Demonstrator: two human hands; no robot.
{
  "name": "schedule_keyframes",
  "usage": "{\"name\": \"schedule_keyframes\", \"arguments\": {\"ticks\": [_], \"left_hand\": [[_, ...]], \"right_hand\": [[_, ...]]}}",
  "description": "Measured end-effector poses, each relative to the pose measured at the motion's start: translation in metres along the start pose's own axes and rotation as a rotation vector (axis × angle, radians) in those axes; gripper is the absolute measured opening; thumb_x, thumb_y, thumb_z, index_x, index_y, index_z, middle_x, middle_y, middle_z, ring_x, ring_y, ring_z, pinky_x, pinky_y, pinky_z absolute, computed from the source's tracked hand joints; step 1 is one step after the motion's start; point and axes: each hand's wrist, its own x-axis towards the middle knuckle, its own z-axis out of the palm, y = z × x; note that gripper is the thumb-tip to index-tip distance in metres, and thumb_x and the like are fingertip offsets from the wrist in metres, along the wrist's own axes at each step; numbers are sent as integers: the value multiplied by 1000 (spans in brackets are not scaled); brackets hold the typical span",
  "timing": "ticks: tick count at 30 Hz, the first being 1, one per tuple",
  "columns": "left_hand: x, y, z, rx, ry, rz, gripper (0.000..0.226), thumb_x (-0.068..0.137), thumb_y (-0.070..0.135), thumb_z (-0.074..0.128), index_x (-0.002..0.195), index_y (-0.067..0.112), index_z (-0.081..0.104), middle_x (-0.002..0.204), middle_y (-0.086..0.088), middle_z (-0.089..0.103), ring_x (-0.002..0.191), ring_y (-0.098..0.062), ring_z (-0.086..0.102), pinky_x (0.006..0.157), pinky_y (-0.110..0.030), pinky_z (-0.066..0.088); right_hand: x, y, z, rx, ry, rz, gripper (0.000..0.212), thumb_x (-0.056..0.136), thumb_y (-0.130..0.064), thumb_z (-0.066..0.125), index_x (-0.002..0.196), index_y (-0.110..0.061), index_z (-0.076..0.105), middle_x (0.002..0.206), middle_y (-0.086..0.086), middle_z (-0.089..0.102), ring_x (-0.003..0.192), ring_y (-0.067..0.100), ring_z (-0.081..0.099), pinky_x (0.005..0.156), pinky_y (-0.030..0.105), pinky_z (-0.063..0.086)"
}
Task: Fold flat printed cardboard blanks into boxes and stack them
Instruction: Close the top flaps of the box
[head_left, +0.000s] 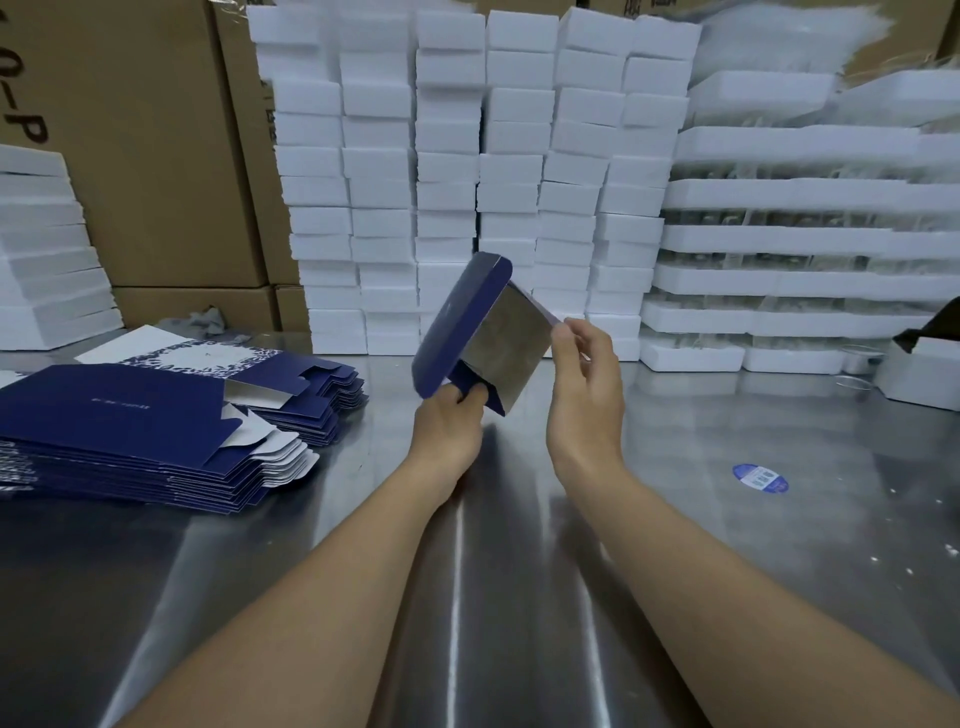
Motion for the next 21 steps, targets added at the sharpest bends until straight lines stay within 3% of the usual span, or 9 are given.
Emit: {"name": "schedule_keyframes", "arguments": {"ticks": [3, 6, 8, 11, 13, 15, 16, 18, 21], "left_hand": [[-1, 2, 0, 46, 35, 30, 27, 102, 22, 48, 90, 2, 62, 80, -14, 59, 74, -27, 52, 64, -35, 41], [-3, 3, -4, -13, 119, 41, 33, 99, 24, 52, 90, -3, 69, 85, -19, 72, 75, -30, 64, 70, -46, 58], [-3, 3, -6, -100, 149, 48, 35, 95, 22, 55, 81, -7, 68, 83, -23, 72, 70, -29, 67, 72, -56, 64], [-5, 3, -10, -126, 209, 53, 42, 90, 29, 57, 81, -12, 64, 84, -30, 69, 65, -28, 62, 74, -61, 63], [-4, 2, -11, -124, 265, 67, 46, 89, 33, 57, 83, -12, 62, 87, -33, 67, 69, -31, 57, 79, -61, 59], [-2, 2, -10, -155, 306, 78, 42, 94, 32, 60, 79, -7, 56, 82, -28, 63, 77, -41, 60, 79, -54, 57], [-1, 2, -9, -172, 328, 86, 36, 96, 32, 63, 79, 2, 52, 77, -18, 61, 79, -40, 61, 75, -46, 54], [-3, 4, -7, -207, 374, 122, 29, 99, 37, 66, 90, 17, 47, 81, 3, 59, 78, -23, 61, 67, -34, 45], [-11, 11, -5, -293, 379, 161, 43, 93, 65, 64, 111, 32, 43, 96, 15, 64, 88, -4, 62, 74, -27, 42]], "right_hand": [[2, 3, -1, 38, -28, -5, 26, 101, -41, 62, 126, -37, 59, 133, -20, 59, 127, 6, 53, 102, 26, 45], [2, 0, -4, 55, -52, -39, 41, 90, -40, 52, 130, -42, 60, 132, -27, 58, 125, -10, 50, 93, 13, 40], [5, -1, -6, 58, -50, -20, 44, 85, -39, 46, 123, -40, 69, 133, -22, 63, 123, -12, 52, 99, 12, 40], [10, -3, -8, 100, -55, 146, 35, 92, -48, 49, 95, -32, 81, 118, -8, 75, 121, 10, 63, 115, 39, 42], [12, -1, -10, 135, -82, 215, 40, 98, -56, 55, 87, -25, 77, 98, -7, 77, 103, 12, 69, 112, 45, 48], [12, 3, -10, 89, -113, 183, 41, 94, -58, 68, 88, -18, 66, 91, -6, 70, 93, 11, 66, 107, 46, 52], [11, 5, -10, 66, -131, 154, 42, 90, -59, 73, 92, -18, 64, 95, -6, 69, 93, 9, 66, 102, 43, 54], [7, 5, -9, 50, -177, 113, 51, 80, -66, 78, 106, -24, 65, 107, -12, 71, 96, -3, 67, 88, 24, 54], [3, 5, -7, 20, -245, 39, 65, 68, -73, 78, 118, -34, 64, 117, -17, 68, 102, -12, 63, 78, 8, 49]]}}
